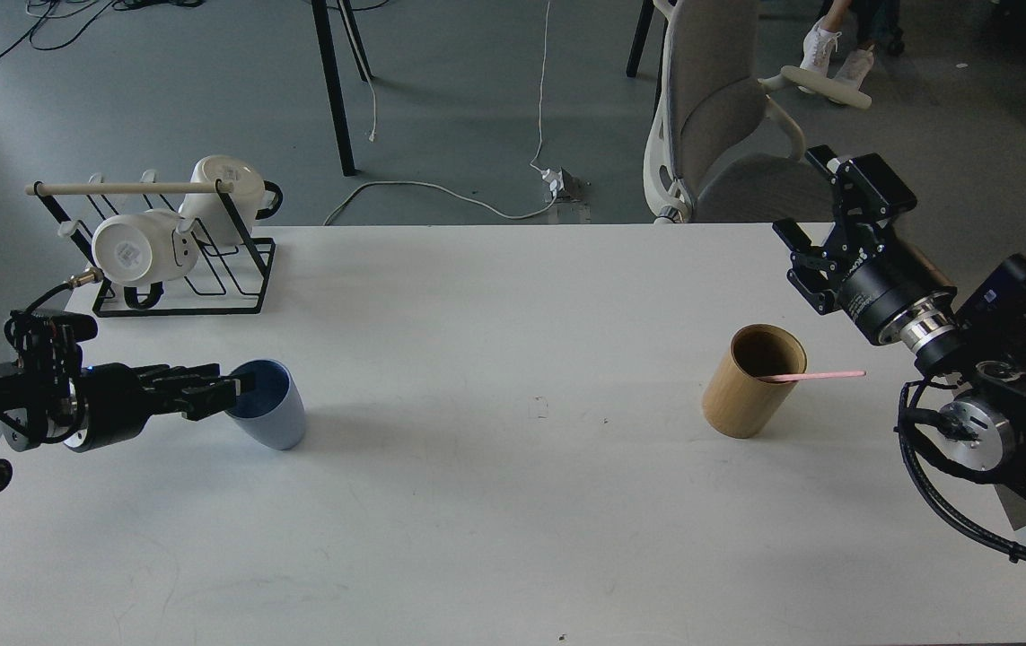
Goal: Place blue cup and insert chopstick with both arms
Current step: 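Reach the left gripper to the blue cup and grasp its side, then carry the blue cup with the left gripper to the table center, release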
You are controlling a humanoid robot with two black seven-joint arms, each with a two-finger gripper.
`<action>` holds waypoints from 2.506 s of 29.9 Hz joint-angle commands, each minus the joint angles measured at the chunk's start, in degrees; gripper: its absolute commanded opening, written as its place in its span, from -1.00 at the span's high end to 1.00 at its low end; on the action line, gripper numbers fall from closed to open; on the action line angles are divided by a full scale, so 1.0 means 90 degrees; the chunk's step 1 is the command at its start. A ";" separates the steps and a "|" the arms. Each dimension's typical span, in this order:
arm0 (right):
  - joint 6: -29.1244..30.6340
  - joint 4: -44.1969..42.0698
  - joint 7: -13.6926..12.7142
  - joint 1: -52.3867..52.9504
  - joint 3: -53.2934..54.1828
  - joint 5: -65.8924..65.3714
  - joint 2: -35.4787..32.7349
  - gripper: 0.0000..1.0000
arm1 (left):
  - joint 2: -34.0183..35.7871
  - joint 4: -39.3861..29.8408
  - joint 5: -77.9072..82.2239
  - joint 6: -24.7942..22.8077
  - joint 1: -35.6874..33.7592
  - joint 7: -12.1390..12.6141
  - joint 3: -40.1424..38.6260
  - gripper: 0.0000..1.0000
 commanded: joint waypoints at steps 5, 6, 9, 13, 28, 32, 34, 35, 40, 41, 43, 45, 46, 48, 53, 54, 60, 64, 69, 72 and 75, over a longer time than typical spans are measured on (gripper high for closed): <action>0.0006 -0.0001 0.0001 -0.0018 0.0007 0.0000 0.0002 -0.90 | -0.0020 0.0048 -0.0003 0.0379 0.0055 0.0000 0.0005 0.98; 0.0006 -0.0001 0.0001 -0.0018 -0.0002 0.0000 0.0002 -0.90 | -0.0049 0.0058 0.0006 0.0525 0.0074 0.0000 0.0005 1.00; 0.0006 -0.0001 0.0001 -0.0027 0.0007 0.0000 -0.0008 -0.90 | -0.0108 -0.0010 -0.0032 0.1121 0.0094 0.0000 -0.0005 1.00; -0.0004 -0.0011 0.0001 -0.0027 0.0027 0.0000 -0.0008 -0.90 | 0.0009 -0.0438 -0.0101 0.1328 -0.0033 0.0000 -0.0093 1.00; -0.0043 -0.0371 0.0001 -0.0027 0.0260 0.0029 -0.0037 -0.90 | -0.0740 -0.1662 -0.0062 0.1269 -0.1496 0.0000 0.0150 1.00; -0.0062 -0.0762 0.0001 -0.0027 0.0670 0.0126 -0.0017 -0.90 | -0.2349 -0.0250 -0.0052 0.1327 -0.2287 0.0000 0.1212 1.00; -0.0072 -0.0908 0.0001 -0.0027 0.0817 0.0146 0.0002 -0.90 | -0.3375 0.0756 -0.0042 0.1425 -0.2532 0.0000 0.1818 1.00; -0.0072 -0.0967 0.0001 -0.0027 0.0856 0.0146 0.0002 -0.90 | -0.3737 0.1119 -0.0042 0.1493 -0.2591 0.0000 0.2024 1.00; -0.0072 -0.1046 0.0001 -0.0027 0.0886 0.0146 -0.0047 -0.90 | -0.4668 0.1933 -0.0013 0.1748 -0.2621 0.0000 0.2514 1.00; -0.0072 -0.1046 0.0001 -0.0027 0.0886 0.0146 -0.0047 -0.90 | -0.4717 0.1982 -0.0004 0.1777 -0.2611 0.0000 0.2572 1.00; -0.0072 -0.1055 0.0001 -0.0037 0.0886 0.0146 -0.0047 -0.90 | -0.4902 0.2264 0.0084 0.1961 -0.2592 0.0000 0.2835 1.00; -0.0072 -0.1055 0.0001 -0.0037 0.0886 0.0146 -0.0047 -0.90 | -0.5030 0.2605 0.0133 0.2118 -0.2572 0.0000 0.3109 1.00; -0.0072 -0.1055 0.0001 -0.0047 0.0876 0.0146 -0.0047 -0.90 | -0.5040 0.2675 0.0143 0.2157 -0.2563 0.0000 0.3158 1.00; -0.0072 -0.1055 0.0001 -0.0066 0.0876 0.0146 -0.0047 -0.90 | -0.5040 0.2656 0.0143 0.2168 -0.2495 0.0000 0.3169 1.00; -0.0072 -0.1046 0.0001 -0.0105 0.0876 0.0146 -0.0037 -0.90 | -0.5040 0.2656 0.0163 0.2168 -0.2387 0.0000 0.3178 1.00; -0.0072 -0.1046 0.0001 -0.0134 0.0876 0.0146 -0.0037 -0.90 | -0.5040 0.2666 0.0163 0.2168 -0.2387 0.0000 0.3178 1.00; -0.0062 -0.1036 0.0001 -0.0144 0.0876 0.0146 -0.0047 -0.90 | -0.4962 0.2636 0.0075 0.2129 -0.2377 0.0000 0.3159 0.88; -0.0062 -0.1026 0.0001 -0.0164 0.0876 0.0146 -0.0047 -0.90 | -0.4913 0.2617 0.0075 0.2119 -0.2377 0.0000 0.3149 0.81; -0.0053 -0.1007 0.0001 -0.0174 0.0876 0.0137 -0.0047 -0.90 | -0.4728 0.2607 0.0075 0.2119 -0.2377 0.0000 0.3120 0.59; -0.0043 -0.1007 0.0001 -0.0174 0.0867 0.0136 -0.0047 -0.90 | -0.4475 0.2296 0.0055 0.2109 -0.2396 0.0000 0.3032 0.36; -0.0043 -0.0987 0.0001 -0.0174 0.0857 0.0078 -0.0066 -0.90 | -0.4143 0.1740 -0.0081 0.2031 -0.2397 0.0000 0.2604 0.07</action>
